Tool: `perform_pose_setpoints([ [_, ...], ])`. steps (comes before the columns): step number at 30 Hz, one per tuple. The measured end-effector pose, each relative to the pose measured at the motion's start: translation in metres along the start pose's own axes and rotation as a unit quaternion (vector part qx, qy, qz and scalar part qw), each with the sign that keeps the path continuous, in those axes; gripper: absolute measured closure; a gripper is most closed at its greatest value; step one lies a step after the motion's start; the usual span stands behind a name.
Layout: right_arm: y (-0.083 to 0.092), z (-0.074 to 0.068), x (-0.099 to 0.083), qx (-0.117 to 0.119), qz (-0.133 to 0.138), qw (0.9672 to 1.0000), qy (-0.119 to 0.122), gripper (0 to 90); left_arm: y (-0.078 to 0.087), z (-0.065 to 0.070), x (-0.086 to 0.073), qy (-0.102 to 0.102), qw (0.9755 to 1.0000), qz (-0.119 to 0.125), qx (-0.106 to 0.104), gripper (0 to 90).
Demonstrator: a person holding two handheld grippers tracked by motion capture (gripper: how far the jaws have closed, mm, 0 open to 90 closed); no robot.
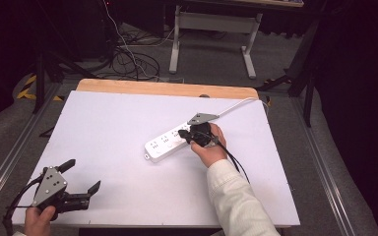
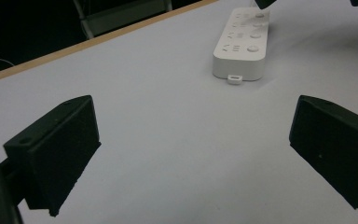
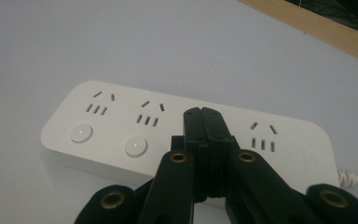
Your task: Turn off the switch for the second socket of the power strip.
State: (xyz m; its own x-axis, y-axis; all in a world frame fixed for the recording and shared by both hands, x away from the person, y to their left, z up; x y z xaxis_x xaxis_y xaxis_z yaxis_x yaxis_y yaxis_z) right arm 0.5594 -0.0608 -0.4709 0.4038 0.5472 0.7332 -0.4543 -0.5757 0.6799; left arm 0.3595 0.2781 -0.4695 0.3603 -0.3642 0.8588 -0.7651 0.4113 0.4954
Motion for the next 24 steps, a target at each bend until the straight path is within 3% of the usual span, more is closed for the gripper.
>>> perform_pose_setpoints([
  [24,-0.016,-0.003,-0.008,-0.012,-0.024,0.9996,0.009,90.0,0.000,0.000,0.000,-0.004,1.0000,0.000,0.000,2.1],
])
Point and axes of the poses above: each handheld gripper's, and its own axes: y roughly backward along the jaws, x roughly out of its top, z roughly to its right, the point moved 4 cm from there along -y, roughly forward along the jaws, and after that the axes turned 7 degrees about -z, right-handed, at the moved point
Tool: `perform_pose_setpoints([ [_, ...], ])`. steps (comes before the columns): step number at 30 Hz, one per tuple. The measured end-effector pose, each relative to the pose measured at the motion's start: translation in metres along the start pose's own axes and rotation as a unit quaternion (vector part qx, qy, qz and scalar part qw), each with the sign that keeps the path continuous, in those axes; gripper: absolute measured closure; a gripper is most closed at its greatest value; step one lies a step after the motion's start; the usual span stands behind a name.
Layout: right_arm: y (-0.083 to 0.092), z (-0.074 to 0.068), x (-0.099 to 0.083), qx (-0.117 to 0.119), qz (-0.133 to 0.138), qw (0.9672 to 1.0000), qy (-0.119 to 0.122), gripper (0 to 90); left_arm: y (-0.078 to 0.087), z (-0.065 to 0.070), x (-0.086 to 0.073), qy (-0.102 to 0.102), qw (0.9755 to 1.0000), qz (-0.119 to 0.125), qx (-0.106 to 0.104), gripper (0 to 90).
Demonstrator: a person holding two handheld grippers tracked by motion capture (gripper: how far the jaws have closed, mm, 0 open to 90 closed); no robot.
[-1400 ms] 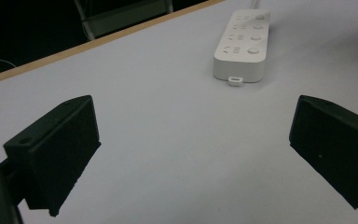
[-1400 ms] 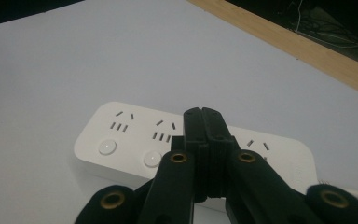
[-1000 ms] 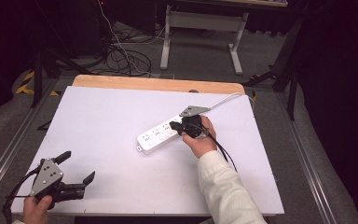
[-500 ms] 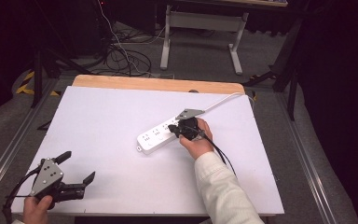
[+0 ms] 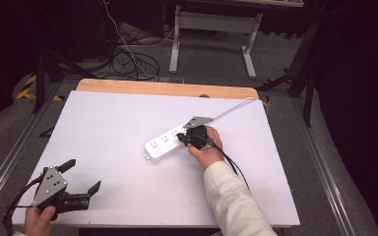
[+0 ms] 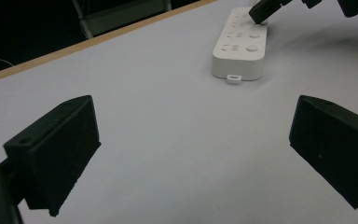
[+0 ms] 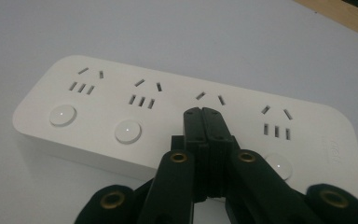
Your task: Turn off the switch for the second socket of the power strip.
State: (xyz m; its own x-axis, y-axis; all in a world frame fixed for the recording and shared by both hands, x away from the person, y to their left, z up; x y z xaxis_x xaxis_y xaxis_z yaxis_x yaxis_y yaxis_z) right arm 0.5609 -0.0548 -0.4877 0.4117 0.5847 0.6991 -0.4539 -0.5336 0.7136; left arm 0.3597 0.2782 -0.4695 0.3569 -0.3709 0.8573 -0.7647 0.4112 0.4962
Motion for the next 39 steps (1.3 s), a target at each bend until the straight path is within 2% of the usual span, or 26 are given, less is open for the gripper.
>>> perform_pose_setpoints([
  [17,-0.0033,-0.0023,-0.0035,-0.009,0.010,0.9999,-0.004,90.0,-0.0003,0.0011,-0.0001,0.002,1.0000,0.000,-0.002,2.1],
  [29,-0.0042,-0.0039,-0.0039,-0.015,0.013,0.9998,0.003,90.0,-0.0006,0.0018,0.0001,0.000,1.0000,0.000,-0.002,2.1],
  [32,-0.0050,-0.0042,-0.0044,-0.006,0.018,0.9998,-0.002,90.0,-0.0006,0.0021,0.0001,0.000,1.0000,0.000,-0.002,2.1],
  [35,-0.0050,-0.0042,-0.0050,-0.006,0.020,0.9998,0.005,90.0,-0.0003,0.0018,0.0000,-0.001,1.0000,-0.001,-0.003,2.1],
  [39,-0.0054,-0.0026,-0.0059,0.000,0.025,0.9996,-0.009,90.0,0.0001,0.0015,0.0000,-0.002,1.0000,-0.001,-0.001,2.1],
])
Point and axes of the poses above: each handheld gripper's, and its own axes: y roughly backward along the jaws, x roughly out of its top, z roughly to its right, the point moved 4 cm from there along -y, roughly forward along the jaws, and after that the axes turned 7 degrees about -z, right-handed, at the moved point
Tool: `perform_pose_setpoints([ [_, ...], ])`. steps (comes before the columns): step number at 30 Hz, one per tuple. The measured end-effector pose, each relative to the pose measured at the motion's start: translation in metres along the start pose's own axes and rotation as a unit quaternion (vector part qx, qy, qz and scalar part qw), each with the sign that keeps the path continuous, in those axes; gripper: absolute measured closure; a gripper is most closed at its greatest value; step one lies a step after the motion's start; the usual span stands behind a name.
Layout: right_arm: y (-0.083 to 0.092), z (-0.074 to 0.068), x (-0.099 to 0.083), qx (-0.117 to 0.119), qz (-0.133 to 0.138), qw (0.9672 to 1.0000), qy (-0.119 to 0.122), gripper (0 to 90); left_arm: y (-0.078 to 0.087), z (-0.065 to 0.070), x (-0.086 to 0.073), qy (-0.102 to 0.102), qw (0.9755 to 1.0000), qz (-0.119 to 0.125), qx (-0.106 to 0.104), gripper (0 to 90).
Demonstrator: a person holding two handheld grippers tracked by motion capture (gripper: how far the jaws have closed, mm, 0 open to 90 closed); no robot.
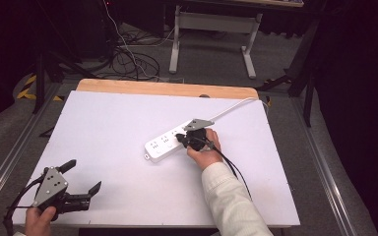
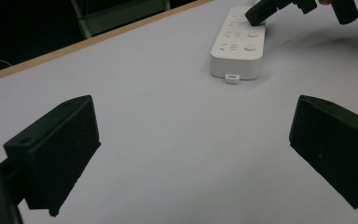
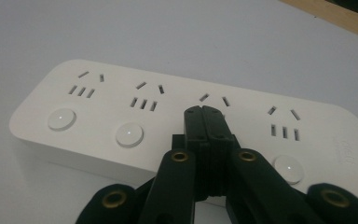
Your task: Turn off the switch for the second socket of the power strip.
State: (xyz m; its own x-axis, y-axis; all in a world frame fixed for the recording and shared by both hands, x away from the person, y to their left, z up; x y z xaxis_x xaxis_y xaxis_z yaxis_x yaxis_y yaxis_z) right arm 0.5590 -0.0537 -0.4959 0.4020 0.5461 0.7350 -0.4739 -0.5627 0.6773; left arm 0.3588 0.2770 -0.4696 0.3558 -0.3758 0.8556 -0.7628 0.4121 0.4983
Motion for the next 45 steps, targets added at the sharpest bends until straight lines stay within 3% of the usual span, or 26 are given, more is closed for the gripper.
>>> perform_pose_setpoints([
  [4,-0.001,-0.001,-0.001,-0.007,0.005,1.0000,0.000,90.0,0.000,0.000,0.000,0.003,1.0000,0.000,-0.002,2.1],
  [13,-0.001,0.004,-0.004,0.012,0.016,0.9996,-0.020,90.0,0.000,0.000,0.000,0.003,1.0000,0.000,-0.002,2.1],
  [17,0.000,0.002,0.000,0.005,0.006,0.9999,-0.010,90.0,-0.001,0.000,0.000,0.001,1.0000,0.000,-0.003,2.1],
  [19,0.003,0.003,0.003,0.009,-0.001,0.9998,-0.020,90.0,-0.001,0.000,0.000,0.001,1.0000,-0.001,-0.003,2.1],
  [24,0.011,-0.002,0.009,0.006,0.023,0.9997,0.002,90.0,-0.002,0.000,0.000,0.003,1.0000,-0.002,-0.003,2.1],
  [45,0.053,-0.010,0.034,0.003,0.069,0.9974,0.021,90.0,-0.003,0.000,0.000,0.001,1.0000,-0.003,-0.004,2.1],
])
Point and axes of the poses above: each handheld gripper's, and its own axes: y roughly backward along the jaws, x roughly out of its top, z roughly to its right, the point moved 4 cm from there along -y, roughly forward along the jaws, and after that the axes turned 7 degrees about -z, right-handed, at the moved point
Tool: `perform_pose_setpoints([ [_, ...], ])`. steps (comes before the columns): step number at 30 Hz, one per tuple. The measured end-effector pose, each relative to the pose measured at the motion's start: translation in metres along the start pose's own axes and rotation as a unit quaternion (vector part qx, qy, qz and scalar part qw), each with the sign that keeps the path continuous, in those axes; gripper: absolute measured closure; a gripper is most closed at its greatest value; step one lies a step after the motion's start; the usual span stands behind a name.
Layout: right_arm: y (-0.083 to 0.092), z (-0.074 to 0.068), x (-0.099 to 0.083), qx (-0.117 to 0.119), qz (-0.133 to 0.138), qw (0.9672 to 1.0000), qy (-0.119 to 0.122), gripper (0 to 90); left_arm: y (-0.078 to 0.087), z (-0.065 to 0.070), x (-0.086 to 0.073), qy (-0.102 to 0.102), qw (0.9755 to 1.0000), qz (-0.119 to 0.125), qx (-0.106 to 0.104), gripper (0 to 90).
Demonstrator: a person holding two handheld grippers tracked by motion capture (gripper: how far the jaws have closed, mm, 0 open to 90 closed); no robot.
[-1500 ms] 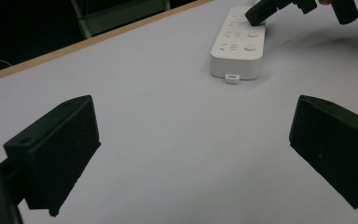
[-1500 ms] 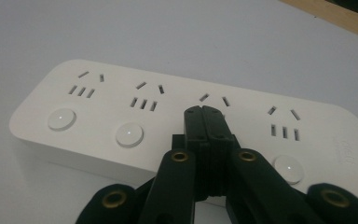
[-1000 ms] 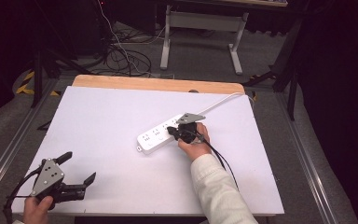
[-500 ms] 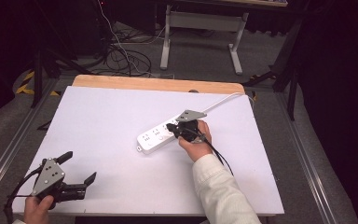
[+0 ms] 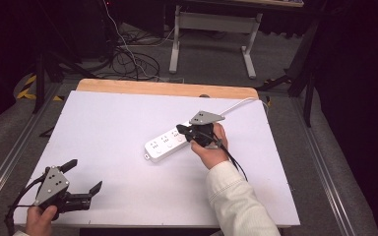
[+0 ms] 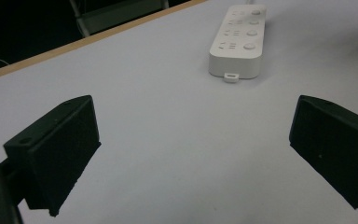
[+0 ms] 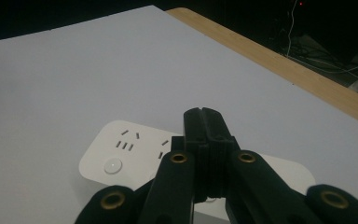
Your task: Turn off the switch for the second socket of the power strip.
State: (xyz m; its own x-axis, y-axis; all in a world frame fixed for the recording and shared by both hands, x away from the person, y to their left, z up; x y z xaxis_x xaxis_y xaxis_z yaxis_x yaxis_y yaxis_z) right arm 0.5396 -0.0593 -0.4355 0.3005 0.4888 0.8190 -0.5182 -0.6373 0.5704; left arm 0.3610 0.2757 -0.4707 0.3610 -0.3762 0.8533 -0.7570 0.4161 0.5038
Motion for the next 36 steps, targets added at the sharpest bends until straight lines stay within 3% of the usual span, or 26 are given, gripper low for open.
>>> perform_pose_setpoints([
  [4,0.001,0.000,0.000,0.000,-0.002,1.0000,0.003,90.0,0.000,0.000,0.000,0.000,1.0000,0.000,0.000,2.1],
  [6,0.002,-0.001,0.000,0.001,0.000,1.0000,0.002,84.5,0.000,0.000,0.000,0.000,1.0000,0.000,0.000,2.1],
  [11,0.002,-0.004,0.001,0.003,0.005,0.9999,0.013,63.3,0.000,0.000,0.000,0.000,1.0000,0.000,0.001,2.1],
  [12,0.005,-0.004,0.002,-0.002,0.011,0.9998,0.015,54.8,0.000,0.000,0.000,0.000,1.0000,0.001,0.001,2.1],
  [14,0.007,-0.004,0.003,-0.003,0.014,0.9998,0.016,52.3,0.000,0.000,0.000,-0.001,1.0000,0.000,0.000,2.1],
  [16,0.012,-0.003,0.003,-0.002,0.011,0.9999,0.002,41.9,0.000,0.000,0.000,-0.001,1.0000,0.000,0.000,2.1],
  [22,0.031,-0.003,0.003,0.006,0.022,0.9997,-0.003,28.8,0.002,-0.002,0.001,-0.001,1.0000,0.002,0.006,2.2],
  [28,0.050,-0.005,-0.003,0.017,0.034,0.9993,0.001,20.7,0.003,-0.002,0.001,-0.001,1.0000,0.002,0.008,2.2],
  [36,0.076,-0.003,-0.017,0.021,0.037,0.9991,0.007,17.7,0.003,-0.002,0.001,0.004,0.9999,0.002,0.010,2.2],
])
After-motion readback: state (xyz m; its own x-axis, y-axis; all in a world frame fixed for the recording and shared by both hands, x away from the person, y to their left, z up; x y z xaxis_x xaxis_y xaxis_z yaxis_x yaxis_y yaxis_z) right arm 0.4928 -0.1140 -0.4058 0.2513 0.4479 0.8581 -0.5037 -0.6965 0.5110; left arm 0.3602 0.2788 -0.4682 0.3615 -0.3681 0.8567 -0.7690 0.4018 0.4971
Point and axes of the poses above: each handheld gripper's, and its own axes: y roughly backward along the jaws, x roughly out of its top, z roughly to its right, the point moved 4 cm from there along -y, roughly forward along the jaws, and after that the axes turned 7 degrees about -z, right-handed, at the moved point
